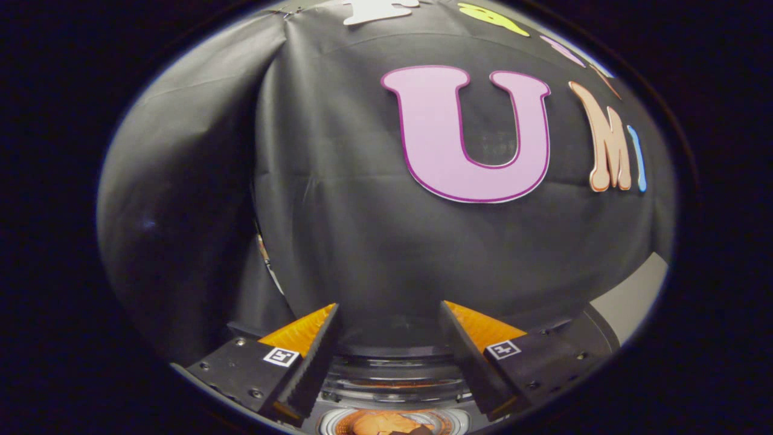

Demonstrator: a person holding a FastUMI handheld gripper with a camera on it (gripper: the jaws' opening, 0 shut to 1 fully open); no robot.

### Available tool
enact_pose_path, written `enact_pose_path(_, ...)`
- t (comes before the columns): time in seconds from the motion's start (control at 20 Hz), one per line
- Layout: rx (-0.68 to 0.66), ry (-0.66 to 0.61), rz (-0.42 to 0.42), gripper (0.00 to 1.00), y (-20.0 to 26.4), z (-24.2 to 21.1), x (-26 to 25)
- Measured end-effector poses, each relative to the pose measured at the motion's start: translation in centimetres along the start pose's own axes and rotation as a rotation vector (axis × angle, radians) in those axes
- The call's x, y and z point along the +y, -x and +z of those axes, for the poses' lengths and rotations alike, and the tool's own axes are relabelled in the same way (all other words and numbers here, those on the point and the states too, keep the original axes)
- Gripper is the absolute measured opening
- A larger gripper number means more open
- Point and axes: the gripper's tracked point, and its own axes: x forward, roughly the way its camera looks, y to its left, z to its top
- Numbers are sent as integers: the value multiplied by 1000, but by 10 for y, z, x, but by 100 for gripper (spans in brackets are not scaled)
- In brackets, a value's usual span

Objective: Put the clothes into the washing machine and then close the washing machine lid.

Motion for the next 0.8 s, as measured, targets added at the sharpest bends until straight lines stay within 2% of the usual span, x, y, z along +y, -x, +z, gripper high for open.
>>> enact_pose_path(0.2,50,47,-35,97,-18,-17,-5)
enact_pose_path(0.25,42,23,-34,97,-21,-16,-4)
enact_pose_path(0.6,154,-6,7,97,-24,-28,-5)
enact_pose_path(0.8,161,-3,11,98,-25,-26,-6)
